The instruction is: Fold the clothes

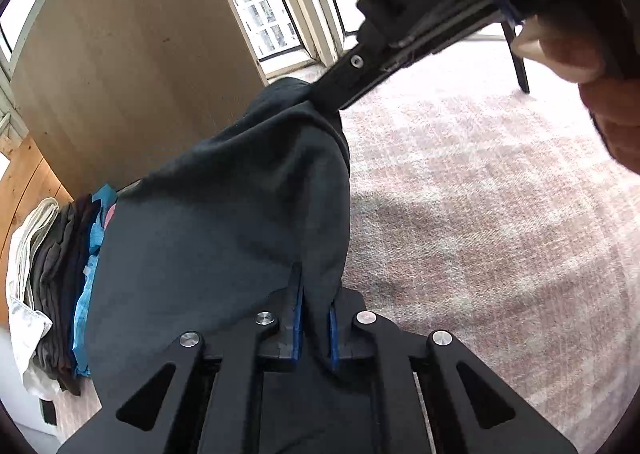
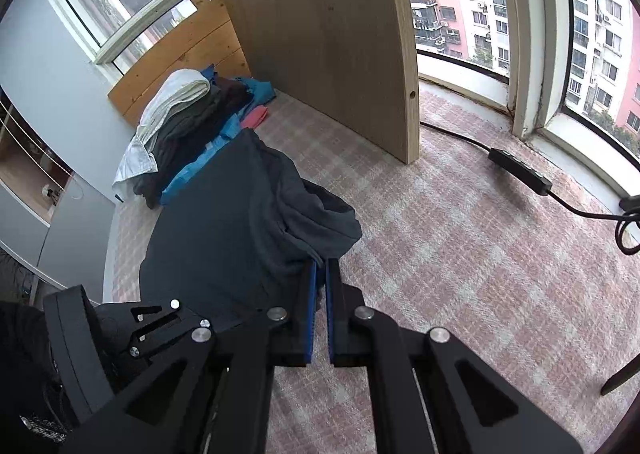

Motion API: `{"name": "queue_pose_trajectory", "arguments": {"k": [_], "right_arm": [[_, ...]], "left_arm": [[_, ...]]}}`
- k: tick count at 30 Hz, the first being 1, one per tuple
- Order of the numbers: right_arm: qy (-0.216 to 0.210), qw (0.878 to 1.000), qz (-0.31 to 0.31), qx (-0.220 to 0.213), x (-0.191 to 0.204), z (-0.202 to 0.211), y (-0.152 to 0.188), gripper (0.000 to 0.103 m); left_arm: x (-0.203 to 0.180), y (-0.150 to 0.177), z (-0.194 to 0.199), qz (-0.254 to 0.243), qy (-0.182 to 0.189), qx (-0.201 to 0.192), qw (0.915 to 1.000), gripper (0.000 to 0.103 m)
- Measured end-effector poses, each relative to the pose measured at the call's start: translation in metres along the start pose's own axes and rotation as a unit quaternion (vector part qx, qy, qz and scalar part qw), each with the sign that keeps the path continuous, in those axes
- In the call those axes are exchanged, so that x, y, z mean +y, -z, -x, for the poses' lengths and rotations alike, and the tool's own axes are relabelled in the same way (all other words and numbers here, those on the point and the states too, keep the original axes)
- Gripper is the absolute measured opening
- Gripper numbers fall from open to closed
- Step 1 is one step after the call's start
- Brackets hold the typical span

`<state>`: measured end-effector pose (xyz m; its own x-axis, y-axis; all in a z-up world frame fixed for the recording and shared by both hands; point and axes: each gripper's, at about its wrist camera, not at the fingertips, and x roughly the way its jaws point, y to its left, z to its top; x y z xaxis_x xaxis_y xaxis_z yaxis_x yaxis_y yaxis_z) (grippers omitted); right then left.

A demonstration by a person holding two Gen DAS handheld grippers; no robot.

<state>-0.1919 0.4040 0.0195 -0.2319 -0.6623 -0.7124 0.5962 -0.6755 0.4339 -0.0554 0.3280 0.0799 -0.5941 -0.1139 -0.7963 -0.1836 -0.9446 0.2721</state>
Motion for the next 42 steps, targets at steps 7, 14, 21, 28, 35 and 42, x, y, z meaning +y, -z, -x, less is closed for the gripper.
{"name": "queue_pose_trajectory", "arguments": {"k": [7,14,21,28,35,42], "right_arm": [[-0.022,1.000,-0.004,-0.016,-0.007,0.008,0.013,0.010],[-0.008,0.996,0.084,-0.020,0.027,0.000,0.009,0.038],[-0.021,0.988,0.152,-0.033,0.063,-0.012,-0.011,0.045],[-0.048,0.986,0.159,-0.012,0.070,-0.019,-0.017,0.003],[-0.021,0.987,0.154,-0.042,0.063,-0.005,-0.020,0.002],[-0.027,0.986,0.164,-0.022,0.074,-0.002,-0.014,0.018]], "left_arm": [[0.084,0.020,0.024,0.076,0.054,0.003,0.9956,0.007],[0.114,0.013,0.000,0.103,0.093,0.011,0.9903,0.007],[0.132,0.013,-0.002,0.107,0.105,0.007,0.9886,0.007],[0.140,0.012,0.004,0.106,0.112,0.000,0.9881,0.007],[0.142,0.008,0.017,0.097,0.106,-0.018,0.9895,0.007],[0.136,0.008,0.007,0.093,0.114,-0.008,0.9890,0.007]]}}
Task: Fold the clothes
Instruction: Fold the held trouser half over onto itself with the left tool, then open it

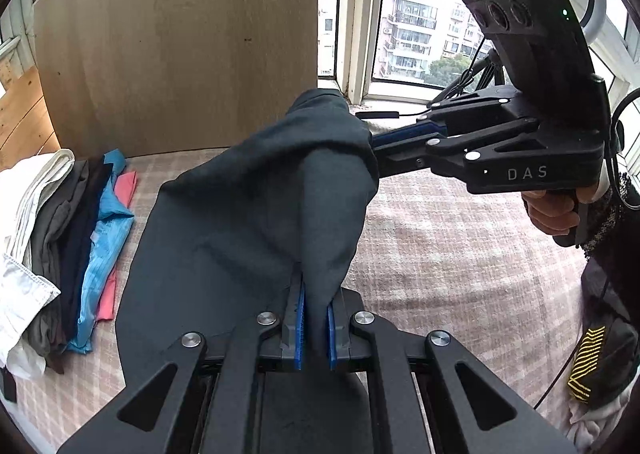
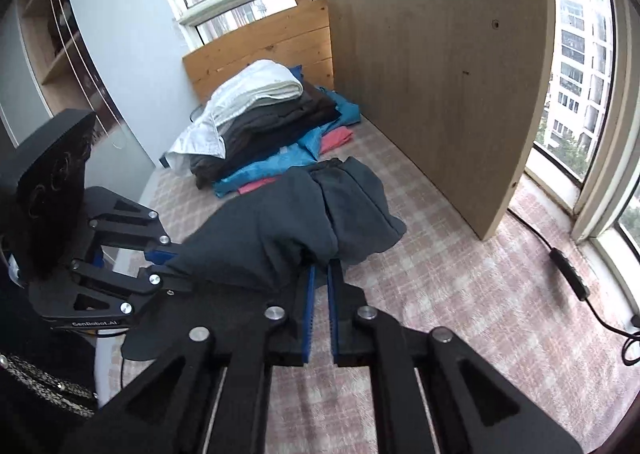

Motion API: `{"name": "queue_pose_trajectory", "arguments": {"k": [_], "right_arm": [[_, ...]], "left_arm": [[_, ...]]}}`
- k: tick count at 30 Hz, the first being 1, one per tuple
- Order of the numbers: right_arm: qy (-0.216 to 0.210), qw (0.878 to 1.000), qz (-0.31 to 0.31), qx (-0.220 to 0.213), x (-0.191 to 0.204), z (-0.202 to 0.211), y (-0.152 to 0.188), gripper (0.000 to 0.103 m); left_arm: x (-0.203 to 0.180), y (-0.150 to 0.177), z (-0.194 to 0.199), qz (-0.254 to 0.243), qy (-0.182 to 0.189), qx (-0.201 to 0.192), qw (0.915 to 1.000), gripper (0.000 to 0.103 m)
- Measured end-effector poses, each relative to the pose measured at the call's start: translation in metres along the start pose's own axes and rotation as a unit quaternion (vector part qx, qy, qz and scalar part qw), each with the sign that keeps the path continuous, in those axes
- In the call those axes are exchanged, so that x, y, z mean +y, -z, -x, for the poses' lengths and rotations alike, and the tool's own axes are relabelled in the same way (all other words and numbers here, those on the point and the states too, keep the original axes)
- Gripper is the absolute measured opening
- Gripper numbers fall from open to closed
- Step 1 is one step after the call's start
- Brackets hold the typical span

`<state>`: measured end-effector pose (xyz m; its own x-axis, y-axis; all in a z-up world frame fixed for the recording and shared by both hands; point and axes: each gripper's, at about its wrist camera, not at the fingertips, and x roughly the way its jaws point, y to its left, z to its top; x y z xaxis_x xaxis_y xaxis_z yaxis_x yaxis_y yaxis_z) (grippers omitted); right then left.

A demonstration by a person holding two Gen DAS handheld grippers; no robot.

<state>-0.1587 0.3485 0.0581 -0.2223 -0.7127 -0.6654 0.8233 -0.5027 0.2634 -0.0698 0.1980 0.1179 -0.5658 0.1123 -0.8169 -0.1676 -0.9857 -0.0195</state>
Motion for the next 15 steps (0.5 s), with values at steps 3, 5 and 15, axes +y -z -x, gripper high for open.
{"name": "queue_pose_trajectory", "arguments": {"k": [3,5,15], "right_arm": [[0.002,1.000,-0.009,-0.014,-0.005,0.007,-0.001,0.018],[-0.002,1.000,-0.009,-0.025,-0.006,0.010,-0.003,0.018],[0.002,1.000,0.021,-0.023,0.002,0.003,-0.008,0.005]], "left_arm": [[-0.001,0.000,-0.003,-0.001,0.003,0.001,1.0000,0.007],[-0.002,0.000,-0.003,-0.005,0.002,0.001,1.0000,0.007],[-0.007,0.001,-0.003,-0.019,0.021,0.015,0.9995,0.011]]}}
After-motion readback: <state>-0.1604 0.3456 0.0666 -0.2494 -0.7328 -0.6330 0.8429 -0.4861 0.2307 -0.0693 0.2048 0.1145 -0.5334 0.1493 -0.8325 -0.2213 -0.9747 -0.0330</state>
